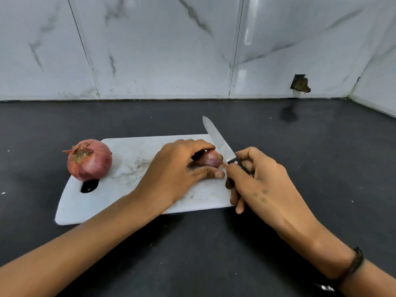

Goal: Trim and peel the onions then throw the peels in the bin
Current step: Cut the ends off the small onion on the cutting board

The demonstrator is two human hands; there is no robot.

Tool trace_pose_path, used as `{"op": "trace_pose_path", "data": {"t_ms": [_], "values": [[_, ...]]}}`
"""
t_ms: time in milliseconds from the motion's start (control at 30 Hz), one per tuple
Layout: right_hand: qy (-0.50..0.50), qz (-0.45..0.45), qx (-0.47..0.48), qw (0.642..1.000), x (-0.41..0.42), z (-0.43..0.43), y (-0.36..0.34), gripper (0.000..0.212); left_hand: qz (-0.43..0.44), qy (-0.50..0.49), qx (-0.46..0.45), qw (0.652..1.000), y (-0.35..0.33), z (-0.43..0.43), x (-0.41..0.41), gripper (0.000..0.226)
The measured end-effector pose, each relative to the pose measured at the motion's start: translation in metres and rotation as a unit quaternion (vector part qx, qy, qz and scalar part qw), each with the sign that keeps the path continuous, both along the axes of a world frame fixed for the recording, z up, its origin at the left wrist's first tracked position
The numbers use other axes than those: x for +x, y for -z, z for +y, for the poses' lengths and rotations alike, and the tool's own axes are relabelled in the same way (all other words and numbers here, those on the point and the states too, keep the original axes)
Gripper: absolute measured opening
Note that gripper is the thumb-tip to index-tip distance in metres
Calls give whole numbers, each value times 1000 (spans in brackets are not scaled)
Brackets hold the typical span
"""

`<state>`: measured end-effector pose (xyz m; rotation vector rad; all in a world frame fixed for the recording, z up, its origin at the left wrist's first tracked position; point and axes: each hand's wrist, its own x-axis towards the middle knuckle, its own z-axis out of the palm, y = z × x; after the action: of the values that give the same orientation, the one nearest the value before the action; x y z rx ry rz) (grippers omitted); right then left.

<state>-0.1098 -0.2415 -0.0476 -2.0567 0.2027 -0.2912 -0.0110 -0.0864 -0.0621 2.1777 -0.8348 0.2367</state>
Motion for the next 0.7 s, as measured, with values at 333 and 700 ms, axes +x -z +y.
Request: {"op": "trace_pose_path", "data": {"t_ms": [333,700], "values": [[0,-43,79,996,2,-5,6,26,11,37,-2,999,0,0,-2,50],[-3,-50,123,991,9,-4,5,32,6,40,23,999,-2,2,-1,36]]}}
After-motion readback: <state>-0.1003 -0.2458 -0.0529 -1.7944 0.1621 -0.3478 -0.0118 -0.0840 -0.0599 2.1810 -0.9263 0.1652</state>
